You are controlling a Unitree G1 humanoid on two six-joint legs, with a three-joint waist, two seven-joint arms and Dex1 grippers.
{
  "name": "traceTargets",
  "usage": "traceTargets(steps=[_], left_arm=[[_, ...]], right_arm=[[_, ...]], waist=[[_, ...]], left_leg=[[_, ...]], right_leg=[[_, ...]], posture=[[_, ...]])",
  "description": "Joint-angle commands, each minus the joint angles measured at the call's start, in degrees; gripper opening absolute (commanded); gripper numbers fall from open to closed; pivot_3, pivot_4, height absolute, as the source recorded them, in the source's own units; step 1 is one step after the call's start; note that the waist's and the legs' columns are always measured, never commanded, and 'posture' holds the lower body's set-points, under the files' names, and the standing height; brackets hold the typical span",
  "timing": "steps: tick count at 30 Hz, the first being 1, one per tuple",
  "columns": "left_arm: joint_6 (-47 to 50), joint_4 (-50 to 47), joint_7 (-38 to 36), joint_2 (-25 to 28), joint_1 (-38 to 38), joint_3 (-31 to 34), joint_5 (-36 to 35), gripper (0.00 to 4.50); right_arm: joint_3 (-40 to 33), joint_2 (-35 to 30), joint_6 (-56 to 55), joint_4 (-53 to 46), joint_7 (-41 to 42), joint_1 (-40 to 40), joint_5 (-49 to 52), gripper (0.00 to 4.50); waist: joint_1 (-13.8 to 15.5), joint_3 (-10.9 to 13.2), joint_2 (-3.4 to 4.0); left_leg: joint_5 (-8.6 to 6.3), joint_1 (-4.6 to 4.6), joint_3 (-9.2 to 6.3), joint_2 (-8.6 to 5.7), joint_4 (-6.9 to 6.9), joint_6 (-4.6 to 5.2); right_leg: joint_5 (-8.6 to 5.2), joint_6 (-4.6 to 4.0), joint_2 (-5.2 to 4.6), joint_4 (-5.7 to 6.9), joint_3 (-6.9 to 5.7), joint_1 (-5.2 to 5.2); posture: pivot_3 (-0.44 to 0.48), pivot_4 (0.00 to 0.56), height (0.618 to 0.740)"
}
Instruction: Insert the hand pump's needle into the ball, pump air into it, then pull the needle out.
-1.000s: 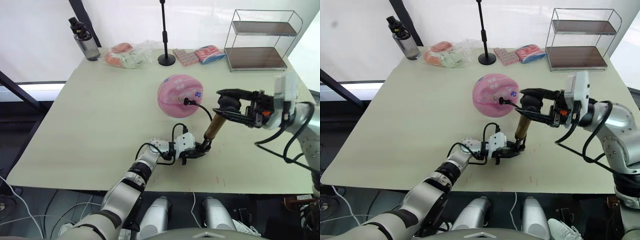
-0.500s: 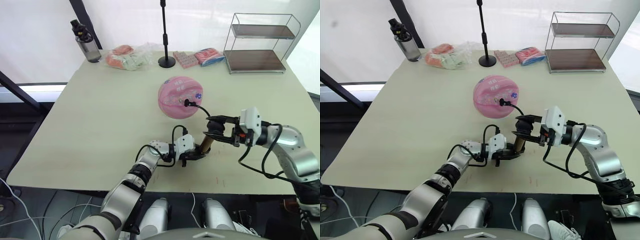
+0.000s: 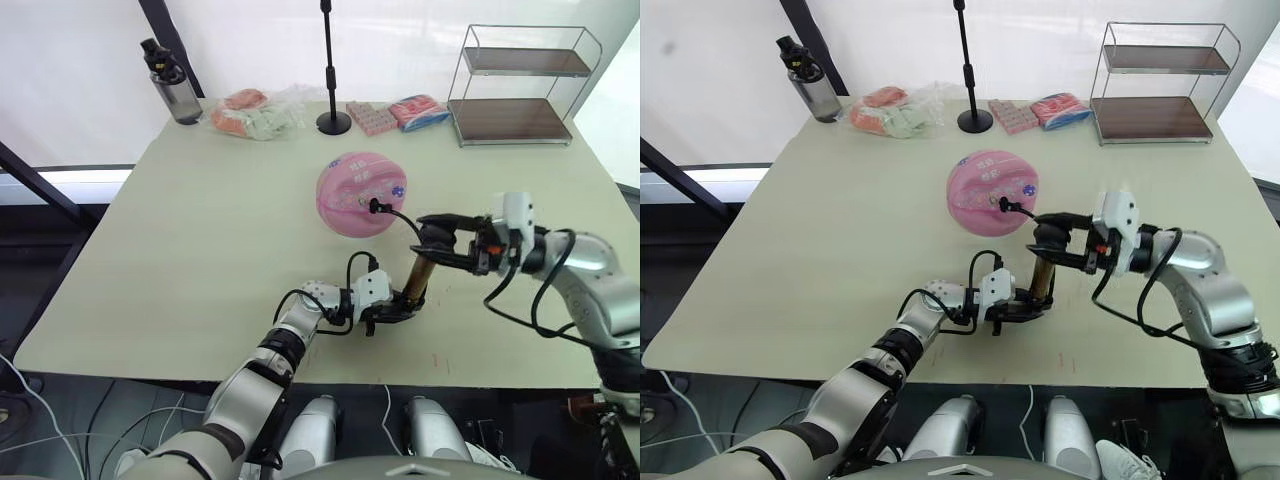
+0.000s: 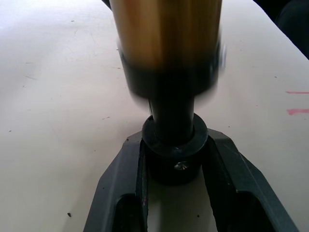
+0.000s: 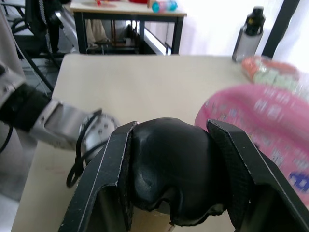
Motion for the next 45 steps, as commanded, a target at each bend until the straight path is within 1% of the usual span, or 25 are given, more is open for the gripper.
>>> traceTargets(steps=[1, 11, 15, 18, 26, 34, 40, 45], left_arm=[[-0.35, 0.38, -1.77, -1.05, 0.94, -1.93, 1.36, 1.07], [-0.83, 0.59, -2.17, -1.57, 0.86, -2.34, 1.72, 1.07], [-0.88, 0.64, -2.34, -1.6, 0.93, -2.39, 1.81, 1.07], [-0.88, 0.49, -2.4, -1.53, 1.14, -2.42, 1.85, 1.07], [-0.61, 0.36, -2.26, -1.55, 1.48, -2.48, 2.03, 1.07], [-0.16, 0.33, -2.05, -1.67, 1.3, -2.21, 2.16, 1.07], [-0.07, 0.29, -2.17, -1.61, 1.3, -2.11, 2.35, 1.07], [-0.09, 0.4, -2.27, -1.54, 1.14, -2.07, 2.41, 1.07]], right_arm=[[-6.51, -1.15, 1.89, -3.69, -1.82, -4.17, 4.6, 1.82], [-12.09, -5.95, 6.56, -6.73, -3.14, -9.1, 9.03, 1.82], [-12.06, -6.33, 7.33, -7.2, -3.72, -10.24, 9.59, 1.82], [-12.34, -5.79, 8.09, -7.5, -4.32, -10.41, 10.39, 1.82], [-5.28, -4.31, 0.95, -5.31, -0.29, -1.38, 1.8, 1.82], [2.26, 1.23, -8.36, 0.77, 0.85, 6.75, -5.5, 1.82], [5.24, 2.84, -13.68, 6.32, 1.58, 10.65, -10.19, 1.82], [6.42, 4.09, -17.96, 10.01, 0.96, 12.35, -13.35, 1.82]], waist=[[0.03, 0.02, -0.01], [0.02, 0.07, 0.02], [0.0, 0.07, 0.02], [-0.03, 0.06, 0.02], [-0.15, -0.02, 0.04], [-0.16, -0.06, 0.0], [-0.13, -0.05, -0.02], [-0.14, -0.06, -0.01]], left_leg=[[0.0, -0.01, -0.01, 0.0, 0.0, 0.0], [0.0, -0.17, 0.03, 0.0, 0.0, 0.0], [0.0, -0.25, 0.04, 0.0, 0.01, 0.0], [0.01, -0.56, 0.04, 0.0, 0.06, -0.01], [0.01, -0.59, 0.06, -0.01, 0.06, -0.02], [0.0, -0.08, 0.07, -0.01, 0.02, 0.0], [0.0, 0.09, 0.07, -0.01, 0.01, 0.0], [0.0, 0.15, 0.06, -0.01, 0.01, 0.0]], right_leg=[[0.0, 0.0, 0.0, -0.01, -0.01, 0.0], [0.0, 0.0, -0.05, 0.0, 0.0, -0.17], [0.0, 0.0, -0.05, 0.02, 0.0, -0.27], [0.01, 0.0, -0.05, 0.11, 0.01, -0.61], [0.01, 0.0, -0.03, 0.1, 0.02, -0.64], [0.01, -0.01, 0.09, 0.09, 0.04, -0.17], [0.0, 0.0, 0.1, 0.04, 0.04, 0.04], [0.0, 0.0, 0.11, 0.04, 0.04, 0.11]], posture=[[0.0, 0.15, 0.74], [0.0, 0.15, 0.74], [0.0, 0.15, 0.74], [0.0, 0.15, 0.74], [0.0, 0.15, 0.74], [0.0, 0.15, 0.74], [0.0, 0.15, 0.74], [0.0, 0.15, 0.74]])
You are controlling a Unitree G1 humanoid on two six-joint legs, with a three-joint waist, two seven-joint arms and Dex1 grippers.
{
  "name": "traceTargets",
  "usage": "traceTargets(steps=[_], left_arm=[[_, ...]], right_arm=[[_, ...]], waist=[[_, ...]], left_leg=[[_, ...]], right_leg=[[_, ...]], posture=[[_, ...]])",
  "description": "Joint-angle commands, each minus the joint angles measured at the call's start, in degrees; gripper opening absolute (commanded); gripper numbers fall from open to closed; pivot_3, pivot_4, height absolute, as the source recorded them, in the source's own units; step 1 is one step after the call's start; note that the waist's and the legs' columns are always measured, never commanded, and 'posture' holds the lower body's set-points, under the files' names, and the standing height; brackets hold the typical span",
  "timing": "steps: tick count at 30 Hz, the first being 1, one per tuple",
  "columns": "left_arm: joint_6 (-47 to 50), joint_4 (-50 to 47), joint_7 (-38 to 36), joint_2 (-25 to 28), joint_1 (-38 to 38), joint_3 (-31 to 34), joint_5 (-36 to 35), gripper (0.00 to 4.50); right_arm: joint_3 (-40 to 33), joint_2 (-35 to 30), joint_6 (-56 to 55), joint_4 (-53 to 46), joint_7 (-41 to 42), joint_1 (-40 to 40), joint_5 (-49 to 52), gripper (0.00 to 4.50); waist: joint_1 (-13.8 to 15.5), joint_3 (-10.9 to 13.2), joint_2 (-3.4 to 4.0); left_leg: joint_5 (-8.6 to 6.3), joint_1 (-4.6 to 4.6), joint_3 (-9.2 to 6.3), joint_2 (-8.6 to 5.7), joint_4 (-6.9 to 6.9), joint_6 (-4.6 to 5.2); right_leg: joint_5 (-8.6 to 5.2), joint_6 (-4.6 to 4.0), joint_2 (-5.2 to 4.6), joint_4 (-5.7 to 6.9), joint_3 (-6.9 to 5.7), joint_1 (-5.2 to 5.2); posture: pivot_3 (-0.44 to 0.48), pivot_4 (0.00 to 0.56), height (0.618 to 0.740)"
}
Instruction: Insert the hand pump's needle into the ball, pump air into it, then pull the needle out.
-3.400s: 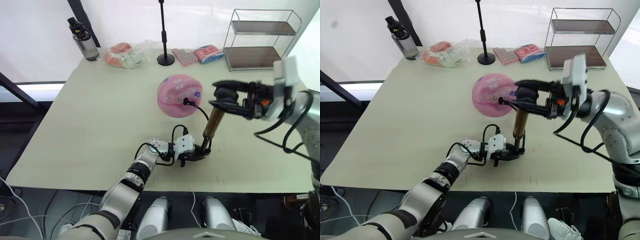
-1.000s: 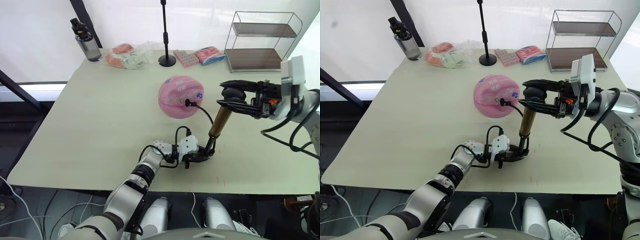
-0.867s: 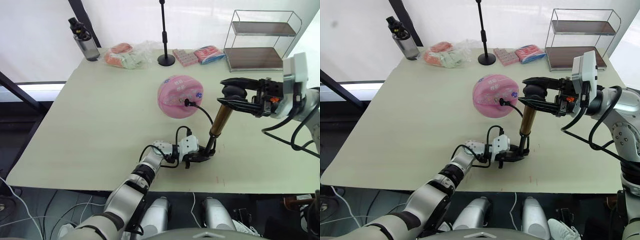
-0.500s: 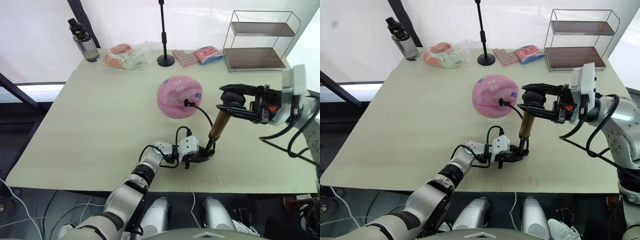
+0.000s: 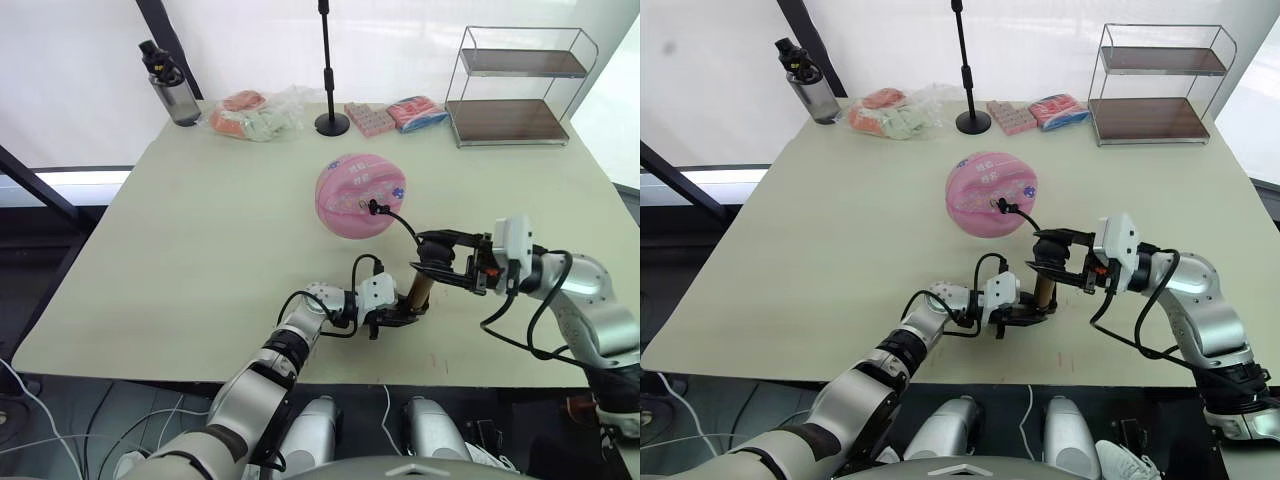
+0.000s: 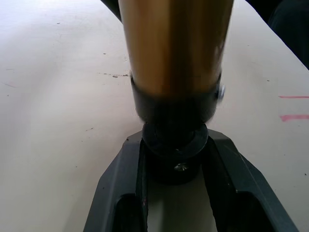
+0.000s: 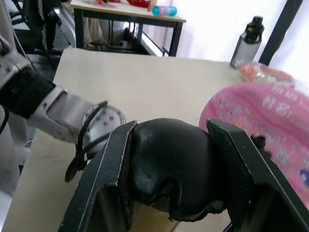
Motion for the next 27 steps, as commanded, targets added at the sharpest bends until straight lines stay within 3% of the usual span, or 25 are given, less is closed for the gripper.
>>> traceTargets(steps=[1, 6, 15, 27], left_arm=[[-0.37, 0.36, -2.17, -0.47, 0.94, -1.9, 1.05, 1.07], [-0.32, 0.4, -2.32, -0.38, 0.9, -1.98, 1.15, 1.07], [-0.2, 0.69, -2.63, -0.37, 0.69, -2.02, 1.53, 1.07], [-0.09, 0.92, -2.49, -0.55, 0.63, -2.16, 1.68, 1.07]], right_arm=[[2.17, -0.37, -0.91, 4.57, 0.06, 2.54, -5.04, 1.82], [-1.24, -0.24, 3.43, -1.07, -0.11, 1.65, 2.16, 1.82], [-9.65, -5.49, 17.31, -10.23, -2.55, -8.91, 13.62, 1.82], [-18.26, -12.81, 26.47, -10.22, -3.65, -22.87, 21.92, 1.82]], waist=[[-0.02, 0.0, -0.01], [0.01, 0.01, -0.01], [0.1, 0.12, 0.07], [0.09, 0.26, 0.14]], left_leg=[[0.0, 0.05, 0.0, 0.0, 0.0, 0.0], [0.0, 0.06, -0.05, 0.0, 0.0, 0.0], [0.0, -0.13, -0.05, 0.01, 0.01, 0.0], [-0.01, -0.19, -0.02, 0.02, 0.0, 0.01]], right_leg=[[0.0, 0.0, 0.0, 0.0, 0.0, 0.05], [0.0, 0.0, 0.02, -0.01, -0.03, 0.09], [0.0, 0.0, -0.03, -0.01, -0.02, -0.09], [0.01, 0.0, -0.15, -0.02, -0.02, -0.15]], posture=[[0.0, 0.15, 0.74], [0.0, 0.15, 0.74], [0.0, 0.15, 0.74], [0.0, 0.15, 0.74]])
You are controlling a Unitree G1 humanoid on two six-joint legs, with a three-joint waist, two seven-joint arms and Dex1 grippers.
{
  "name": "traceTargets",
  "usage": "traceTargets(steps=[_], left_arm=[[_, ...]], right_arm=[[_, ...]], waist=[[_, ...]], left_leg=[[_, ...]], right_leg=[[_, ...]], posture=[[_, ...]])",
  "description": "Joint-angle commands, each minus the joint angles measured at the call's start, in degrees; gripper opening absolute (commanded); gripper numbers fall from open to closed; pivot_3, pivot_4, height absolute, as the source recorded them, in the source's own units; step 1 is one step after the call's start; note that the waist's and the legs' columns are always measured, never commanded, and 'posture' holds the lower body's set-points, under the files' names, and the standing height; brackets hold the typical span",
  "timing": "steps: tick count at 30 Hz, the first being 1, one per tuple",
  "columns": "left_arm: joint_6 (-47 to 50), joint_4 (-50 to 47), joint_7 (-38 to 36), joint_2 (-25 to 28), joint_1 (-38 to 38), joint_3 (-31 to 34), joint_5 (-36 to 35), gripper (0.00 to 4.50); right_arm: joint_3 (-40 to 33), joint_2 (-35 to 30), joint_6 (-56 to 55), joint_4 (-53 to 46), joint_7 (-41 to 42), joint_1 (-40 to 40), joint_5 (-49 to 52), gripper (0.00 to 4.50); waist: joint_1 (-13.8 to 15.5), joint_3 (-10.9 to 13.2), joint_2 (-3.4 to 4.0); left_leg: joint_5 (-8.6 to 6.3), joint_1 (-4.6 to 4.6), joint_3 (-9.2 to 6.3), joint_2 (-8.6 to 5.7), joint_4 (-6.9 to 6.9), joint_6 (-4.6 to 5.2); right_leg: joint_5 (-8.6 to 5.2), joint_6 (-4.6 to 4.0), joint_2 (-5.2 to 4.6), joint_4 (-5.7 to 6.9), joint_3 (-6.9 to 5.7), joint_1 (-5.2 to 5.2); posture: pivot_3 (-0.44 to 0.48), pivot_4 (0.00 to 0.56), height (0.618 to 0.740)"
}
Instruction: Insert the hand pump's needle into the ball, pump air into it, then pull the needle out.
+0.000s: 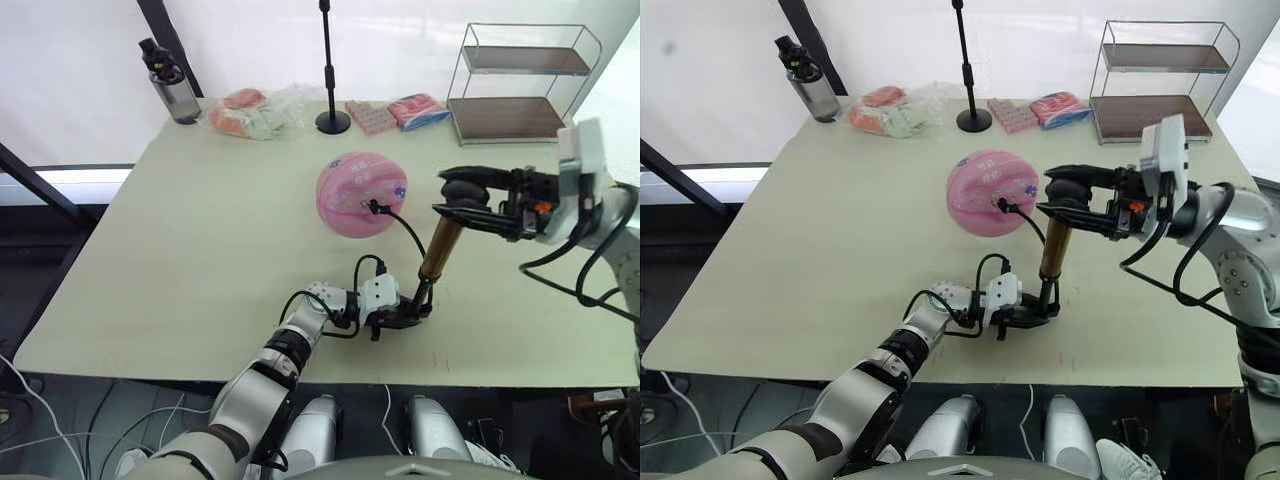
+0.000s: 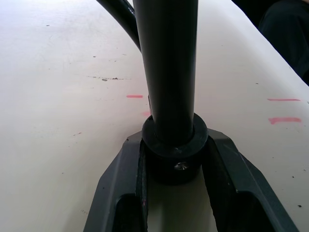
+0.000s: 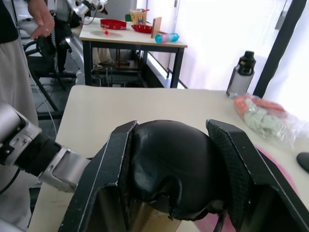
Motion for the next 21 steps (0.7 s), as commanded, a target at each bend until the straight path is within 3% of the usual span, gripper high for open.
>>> traceTargets(steps=[1, 7, 21], left_arm=[[-0.13, 0.91, -0.94, -0.17, 0.86, -2.25, 1.94, 1.07], [-0.12, 0.91, -0.92, -0.12, 0.95, -2.55, 1.79, 1.07], [0.07, 0.76, -1.21, 0.38, 1.11, -2.5, 1.78, 1.07]], right_arm=[[-6.17, -2.04, -0.58, -0.61, -1.95, -4.78, 1.54, 1.82], [-6.58, -2.17, 1.31, -1.14, -3.06, -6.91, 2.98, 1.82], [-0.72, 4.22, -3.49, -3.94, -3.29, 9.01, -4.08, 1.82]], waist=[[0.03, 0.01, -0.01], [-0.04, 0.01, 0.0], [-0.2, -0.07, 0.04]], left_leg=[[0.0, 0.0, -0.01, 0.0, 0.0, 0.0], [0.02, -0.58, 0.0, 0.0, 0.07, -0.02], [0.02, -0.57, 0.05, 0.0, 0.07, -0.02]], right_leg=[[0.0, 0.0, 0.0, 0.0, -0.01, 0.0], [0.01, 0.0, -0.01, 0.08, 0.0, -0.62], [0.02, -0.01, 0.06, 0.16, 0.03, -0.68]], posture=[[0.0, 0.15, 0.74], [0.0, 0.15, 0.74], [0.0, 0.15, 0.74]])
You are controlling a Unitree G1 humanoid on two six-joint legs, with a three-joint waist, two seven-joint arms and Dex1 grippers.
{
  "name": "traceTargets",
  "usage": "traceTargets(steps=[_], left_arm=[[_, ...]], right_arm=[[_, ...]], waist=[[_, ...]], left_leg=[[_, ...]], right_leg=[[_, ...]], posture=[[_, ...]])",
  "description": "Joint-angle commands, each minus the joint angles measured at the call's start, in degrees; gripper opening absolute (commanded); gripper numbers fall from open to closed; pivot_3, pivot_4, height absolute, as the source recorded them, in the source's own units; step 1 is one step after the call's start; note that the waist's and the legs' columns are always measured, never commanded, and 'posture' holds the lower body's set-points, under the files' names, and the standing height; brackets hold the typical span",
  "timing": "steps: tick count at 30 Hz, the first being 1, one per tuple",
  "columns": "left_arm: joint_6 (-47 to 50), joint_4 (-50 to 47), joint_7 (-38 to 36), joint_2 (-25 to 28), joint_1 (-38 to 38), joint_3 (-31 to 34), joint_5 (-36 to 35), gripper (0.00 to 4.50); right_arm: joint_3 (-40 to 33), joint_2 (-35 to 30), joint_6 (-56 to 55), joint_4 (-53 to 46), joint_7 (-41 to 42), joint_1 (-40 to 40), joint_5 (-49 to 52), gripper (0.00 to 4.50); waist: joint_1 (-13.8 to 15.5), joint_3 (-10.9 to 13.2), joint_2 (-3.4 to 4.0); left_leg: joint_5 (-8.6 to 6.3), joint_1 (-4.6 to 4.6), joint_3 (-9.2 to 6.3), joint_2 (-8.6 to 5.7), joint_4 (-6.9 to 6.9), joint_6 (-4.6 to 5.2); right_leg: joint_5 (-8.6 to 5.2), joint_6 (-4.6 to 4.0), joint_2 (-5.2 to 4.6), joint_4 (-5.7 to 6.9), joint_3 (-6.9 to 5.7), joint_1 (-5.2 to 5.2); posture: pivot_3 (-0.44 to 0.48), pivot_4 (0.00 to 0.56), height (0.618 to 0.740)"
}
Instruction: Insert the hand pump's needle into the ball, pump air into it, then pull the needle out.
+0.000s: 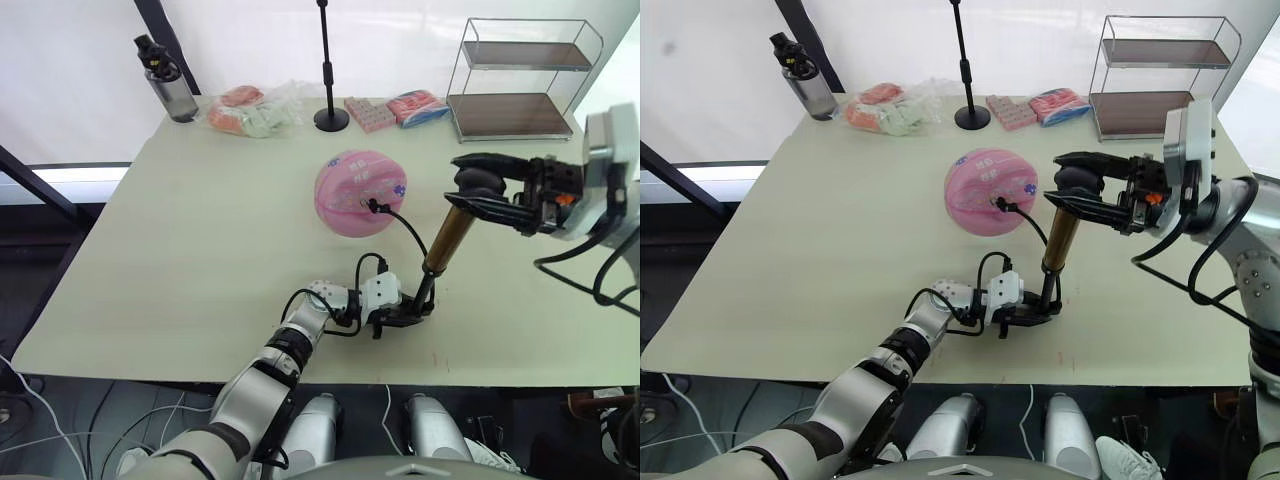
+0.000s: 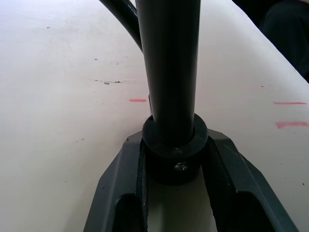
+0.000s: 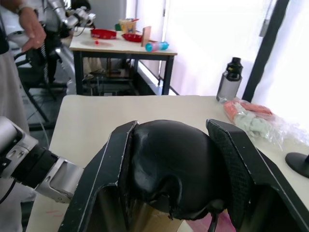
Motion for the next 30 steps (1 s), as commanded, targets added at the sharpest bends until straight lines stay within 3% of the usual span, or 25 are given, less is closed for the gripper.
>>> traceTargets(steps=[1, 9, 13, 20, 30], left_arm=[[0.1, 0.85, -1.46, 0.04, 1.51, -2.21, 1.86, 1.07], [1.24, 1.39, 1.32, -0.15, 0.76, -1.37, 2.15, 1.07], [-0.1, 2.26, 2.1, 0.59, 0.49, -3.29, 4.57, 1.07], [-1.41, 3.71, 2.96, 0.7, 1.23, -3.6, 4.98, 1.07], [-4.27, 5.73, 4.41, 1.16, 2.6, -5.15, 6.5, 1.07]], right_arm=[[2.17, 1.59, -3.56, -0.33, -0.26, 3.76, -4.51, 1.82], [8.2, 8.26, -16.48, 4.96, -0.63, 14.48, -15.37, 1.82], [11.33, 10.1, -20.4, 6.9, -0.38, 17.04, -19.13, 1.82], [15.17, 12.08, -25.94, 10.11, -2.03, 19.65, -25.57, 1.82], [11.72, 9.79, -19.64, 2.41, -0.92, 15.89, -16.83, 1.82]], waist=[[0.02, -0.01, 0.0], [0.03, -0.24, -0.24], [0.05, -0.24, -0.26], [0.11, -0.31, -0.28], [0.1, -0.41, -0.37]], left_leg=[[0.0, 0.0, 0.0, 0.0, 0.0, 0.0], [0.0, 0.29, 0.04, 0.0, 0.0, 0.0], [-0.02, 0.94, -0.01, 0.0, -0.07, 0.02], [-0.02, 1.01, -0.07, 0.02, -0.04, 0.01], [-0.02, 1.02, -0.08, 0.03, -0.06, 0.01]], right_leg=[[0.0, 0.0, 0.0, 0.0, 0.0, 0.01], [0.0, 0.0, 0.09, -0.04, 0.06, 0.28], [-0.02, 0.01, 0.14, -0.11, 0.01, 1.0], [-0.02, 0.0, 0.2, -0.1, -0.01, 1.01], [-0.02, 0.0, 0.2, -0.11, 0.0, 1.02]], posture=[[0.0, 0.15, 0.74], [0.0, 0.15, 0.74], [0.0, 0.15, 0.74], [0.0, 0.15, 0.74], [0.0, 0.15, 0.74]])
